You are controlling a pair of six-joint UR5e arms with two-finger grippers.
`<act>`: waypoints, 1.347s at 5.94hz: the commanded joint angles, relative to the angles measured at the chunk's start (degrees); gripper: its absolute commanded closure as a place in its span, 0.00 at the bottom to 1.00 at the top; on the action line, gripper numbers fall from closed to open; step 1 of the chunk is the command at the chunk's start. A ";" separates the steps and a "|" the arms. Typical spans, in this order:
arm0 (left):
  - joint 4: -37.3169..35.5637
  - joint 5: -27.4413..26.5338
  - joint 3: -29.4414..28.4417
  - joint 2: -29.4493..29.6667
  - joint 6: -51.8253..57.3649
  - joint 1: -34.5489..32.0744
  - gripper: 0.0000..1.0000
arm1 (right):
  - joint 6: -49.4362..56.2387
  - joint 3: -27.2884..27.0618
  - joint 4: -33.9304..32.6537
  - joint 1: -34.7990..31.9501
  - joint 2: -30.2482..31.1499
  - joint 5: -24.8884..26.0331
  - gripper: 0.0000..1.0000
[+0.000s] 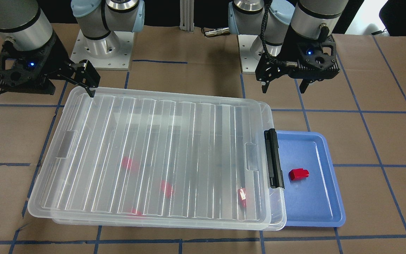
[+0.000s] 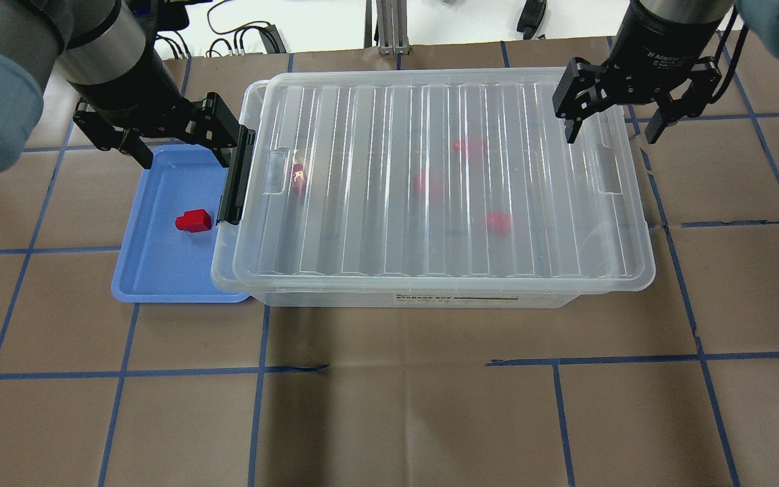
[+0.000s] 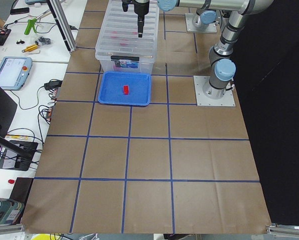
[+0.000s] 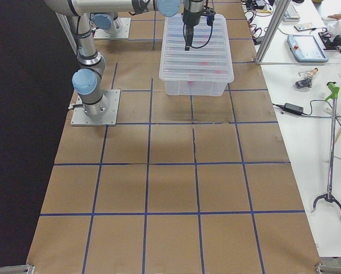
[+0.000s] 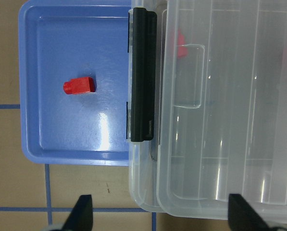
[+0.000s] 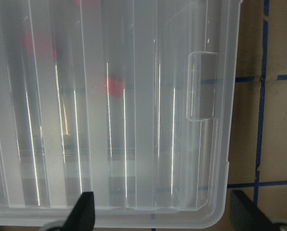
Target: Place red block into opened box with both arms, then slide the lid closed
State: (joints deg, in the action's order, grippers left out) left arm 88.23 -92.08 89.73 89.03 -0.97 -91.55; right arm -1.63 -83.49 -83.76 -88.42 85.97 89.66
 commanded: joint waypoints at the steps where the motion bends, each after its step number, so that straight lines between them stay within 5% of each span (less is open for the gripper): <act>1: 0.01 -0.12 0.00 0.00 0.00 -0.04 0.02 | 0.13 0.00 0.00 0.01 -0.01 -0.01 0.00; 4: -0.08 0.06 0.09 0.09 0.00 -0.12 0.02 | 10.27 -2.44 -0.96 6.37 -0.27 0.17 0.00; 5: -0.08 0.06 0.09 0.09 0.00 -0.12 0.02 | 14.33 -6.90 -2.10 12.25 -0.53 -0.18 0.00; 6: -0.08 0.06 0.09 0.09 0.00 -0.12 0.02 | 14.89 -12.77 -10.20 14.75 -0.45 0.08 0.00; 8: -0.08 -0.03 0.09 0.17 0.00 -0.12 0.02 | 14.81 -15.99 -12.92 14.51 -0.70 -0.80 0.00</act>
State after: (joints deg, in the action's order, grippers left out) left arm 88.15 -92.05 89.82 89.16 -0.97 -91.67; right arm 12.84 -98.18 -95.52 -74.04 85.78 89.05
